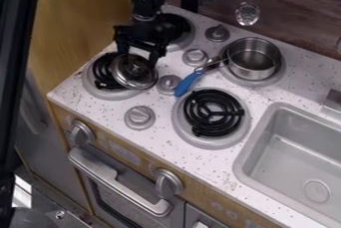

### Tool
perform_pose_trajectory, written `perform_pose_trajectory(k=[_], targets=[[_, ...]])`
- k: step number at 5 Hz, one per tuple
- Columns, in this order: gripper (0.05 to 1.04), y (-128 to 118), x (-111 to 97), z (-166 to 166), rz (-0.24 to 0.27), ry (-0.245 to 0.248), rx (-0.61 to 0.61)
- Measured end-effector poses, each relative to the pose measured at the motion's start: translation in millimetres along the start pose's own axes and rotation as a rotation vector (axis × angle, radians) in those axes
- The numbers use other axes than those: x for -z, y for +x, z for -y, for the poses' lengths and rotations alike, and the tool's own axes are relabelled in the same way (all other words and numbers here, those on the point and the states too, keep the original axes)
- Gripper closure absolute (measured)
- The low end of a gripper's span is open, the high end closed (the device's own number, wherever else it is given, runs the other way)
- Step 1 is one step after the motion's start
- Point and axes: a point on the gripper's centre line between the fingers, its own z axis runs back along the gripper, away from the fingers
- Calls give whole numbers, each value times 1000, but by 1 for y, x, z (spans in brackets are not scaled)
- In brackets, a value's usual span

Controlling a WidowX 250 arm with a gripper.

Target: Put the metallic lid to the left bottom burner

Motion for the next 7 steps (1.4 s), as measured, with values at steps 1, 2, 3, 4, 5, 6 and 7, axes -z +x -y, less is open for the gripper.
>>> perform_pose_trajectory(k=[1, 2, 3, 4, 5, 6, 7], targets=[[84, -1, 0, 0, -5, 15, -7], [118, 6, -3, -3, -7, 36, -3], [414, 8, -1, 1, -7, 34, 6], [711, 7, -2, 6, -13, 34, 21], [824, 5, -3, 6, -28, 37, 47], [824, 4, -3, 13, 4, 21, 61], [825, 4, -27, 23, 69, -24, 58]])
